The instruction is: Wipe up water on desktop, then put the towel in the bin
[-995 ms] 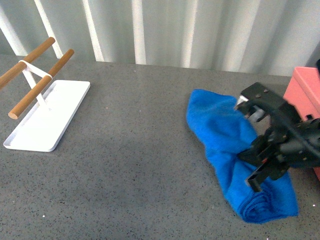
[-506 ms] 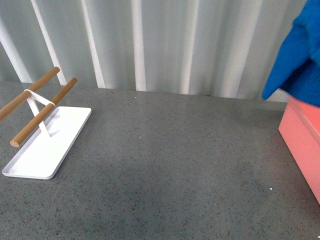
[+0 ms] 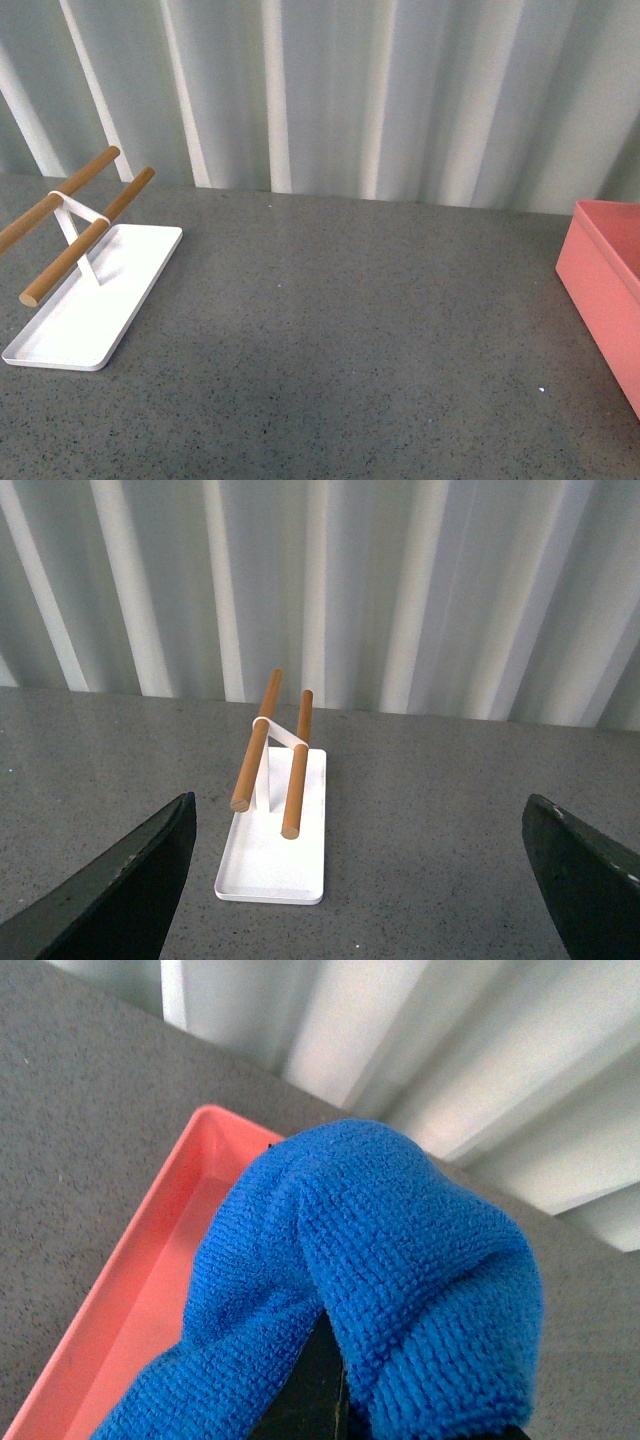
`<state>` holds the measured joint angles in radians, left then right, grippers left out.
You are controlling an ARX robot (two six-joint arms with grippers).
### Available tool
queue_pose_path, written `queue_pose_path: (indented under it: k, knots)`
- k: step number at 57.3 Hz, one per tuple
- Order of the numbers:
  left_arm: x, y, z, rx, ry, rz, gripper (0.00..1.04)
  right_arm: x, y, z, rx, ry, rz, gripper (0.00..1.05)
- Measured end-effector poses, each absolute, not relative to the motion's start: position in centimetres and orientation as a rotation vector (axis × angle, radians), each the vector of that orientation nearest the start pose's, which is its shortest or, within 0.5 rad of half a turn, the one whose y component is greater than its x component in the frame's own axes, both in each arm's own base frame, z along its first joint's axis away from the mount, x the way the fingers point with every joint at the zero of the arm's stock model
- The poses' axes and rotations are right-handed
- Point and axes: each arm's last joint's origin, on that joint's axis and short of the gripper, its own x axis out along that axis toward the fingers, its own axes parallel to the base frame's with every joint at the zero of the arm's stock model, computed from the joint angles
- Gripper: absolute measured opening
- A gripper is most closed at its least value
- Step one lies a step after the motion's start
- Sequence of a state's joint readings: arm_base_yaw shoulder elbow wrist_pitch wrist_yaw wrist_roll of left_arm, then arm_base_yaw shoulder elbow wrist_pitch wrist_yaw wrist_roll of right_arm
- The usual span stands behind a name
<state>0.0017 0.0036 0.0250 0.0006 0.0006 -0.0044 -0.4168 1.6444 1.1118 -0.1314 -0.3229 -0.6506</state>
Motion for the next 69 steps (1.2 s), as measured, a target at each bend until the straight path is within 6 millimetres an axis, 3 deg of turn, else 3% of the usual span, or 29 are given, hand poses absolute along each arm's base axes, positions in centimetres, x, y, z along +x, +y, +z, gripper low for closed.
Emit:
queue_pose_path:
  k: [20, 30, 44, 66, 69]
  knots:
    - [9.6, 0.0, 17.2, -0.004, -0.022, 0.001, 0.98, 34.9, -15.0, 16.1, -0.195, 0.931, 0.054, 0.05]
    - [9.6, 0.0, 17.2, -0.004, -0.022, 0.001, 0.98, 34.7, -15.5, 12.8, -0.194, 1.090, -0.018, 0.05]
    - [9.6, 0.0, 17.2, -0.004, -0.022, 0.001, 0.98, 33.6, -16.4, 11.9, -0.218, 1.156, -0.060, 0.40]
    - [9.6, 0.0, 17.2, -0.004, -0.022, 0.001, 0.98, 33.4, -17.9, 12.7, -0.125, 1.147, -0.096, 0.99]
    - [9.6, 0.0, 17.2, -0.004, -0.022, 0.001, 0.98, 33.5, -17.8, 13.1, -0.106, 1.142, -0.092, 0.98]
